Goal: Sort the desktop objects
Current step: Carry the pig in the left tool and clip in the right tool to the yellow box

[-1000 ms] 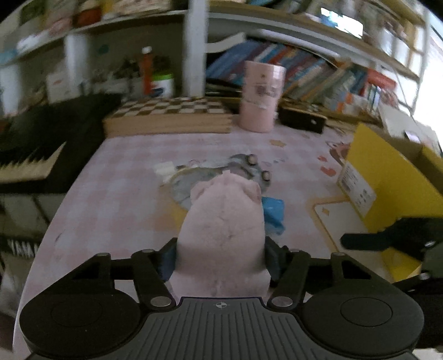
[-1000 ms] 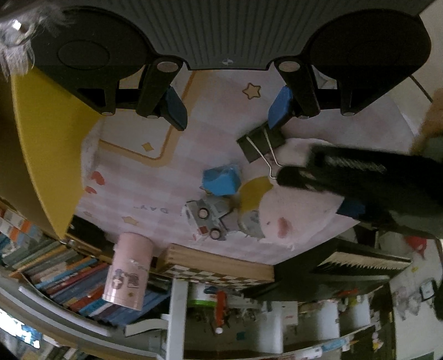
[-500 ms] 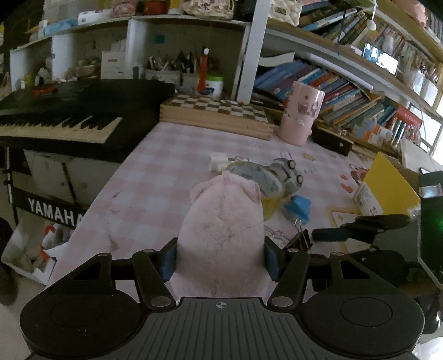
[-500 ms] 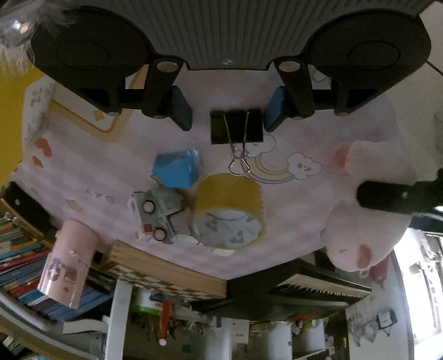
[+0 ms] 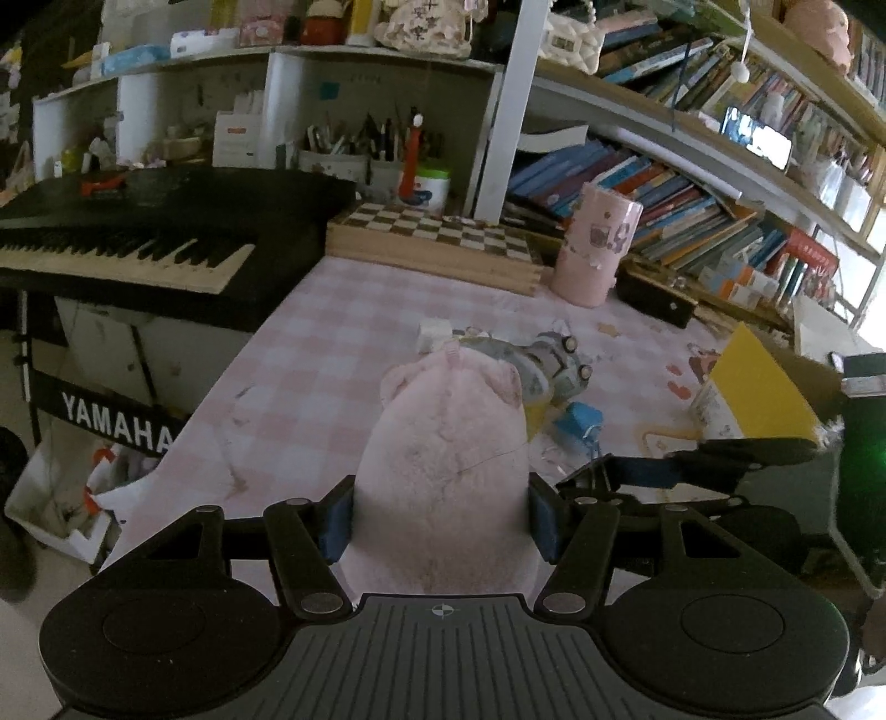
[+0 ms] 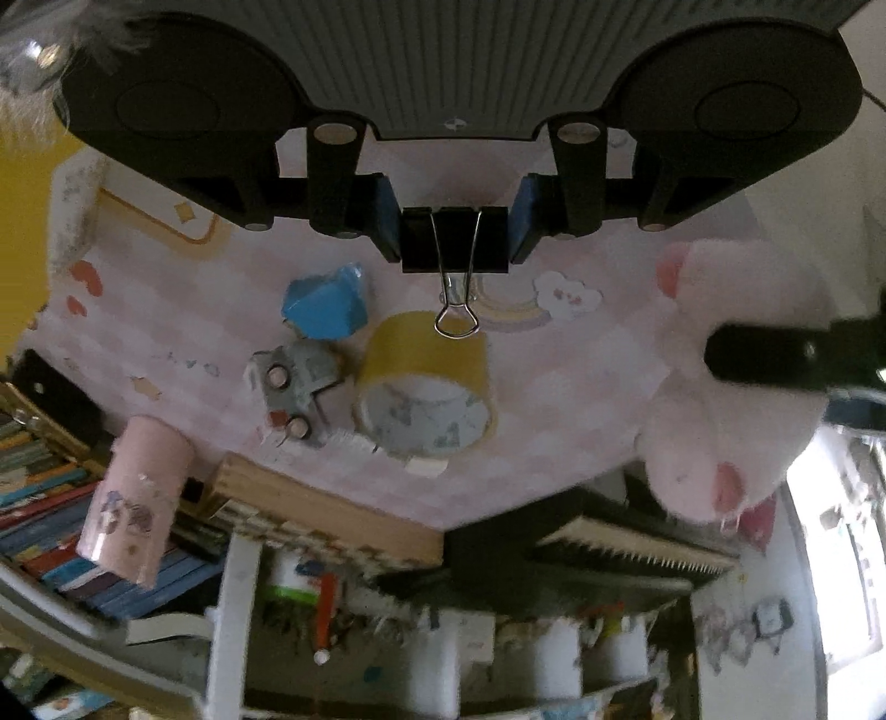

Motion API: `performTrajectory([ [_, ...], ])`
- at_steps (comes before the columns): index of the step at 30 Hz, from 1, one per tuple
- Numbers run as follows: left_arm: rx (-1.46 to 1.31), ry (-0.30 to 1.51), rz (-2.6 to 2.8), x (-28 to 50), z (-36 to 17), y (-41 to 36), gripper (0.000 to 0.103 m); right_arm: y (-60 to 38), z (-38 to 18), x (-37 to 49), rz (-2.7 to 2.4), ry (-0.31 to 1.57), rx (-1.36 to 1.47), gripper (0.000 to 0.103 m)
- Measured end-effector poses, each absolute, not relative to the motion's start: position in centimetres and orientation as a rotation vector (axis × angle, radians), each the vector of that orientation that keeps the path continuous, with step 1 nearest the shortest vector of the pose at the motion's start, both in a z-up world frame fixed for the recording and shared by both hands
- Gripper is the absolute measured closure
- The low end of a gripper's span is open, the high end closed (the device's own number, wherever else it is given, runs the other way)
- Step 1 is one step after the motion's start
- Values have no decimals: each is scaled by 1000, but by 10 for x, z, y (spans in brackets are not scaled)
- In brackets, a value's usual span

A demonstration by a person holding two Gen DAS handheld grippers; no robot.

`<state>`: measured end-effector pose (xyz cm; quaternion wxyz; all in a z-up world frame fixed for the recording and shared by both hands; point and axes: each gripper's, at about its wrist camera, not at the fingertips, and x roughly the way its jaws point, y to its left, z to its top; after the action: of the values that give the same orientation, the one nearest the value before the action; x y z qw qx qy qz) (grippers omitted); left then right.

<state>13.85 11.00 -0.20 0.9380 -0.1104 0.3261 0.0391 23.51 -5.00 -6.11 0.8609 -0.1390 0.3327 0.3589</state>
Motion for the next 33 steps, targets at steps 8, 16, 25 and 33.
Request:
performTrajectory([
  [8,-225,624,43,108,20,105,42,-76,-26,197,650,664,-163,66],
  [16,-212,620,-11,80,31,97,42,-105,-7,152,518,667,-61,66],
  [25,-213,627,-76,54,37,81,42,-131,1,103,417,684,6,66],
  [33,-212,668,-130,41,31,65,42,-147,-3,66,313,750,78,66],
])
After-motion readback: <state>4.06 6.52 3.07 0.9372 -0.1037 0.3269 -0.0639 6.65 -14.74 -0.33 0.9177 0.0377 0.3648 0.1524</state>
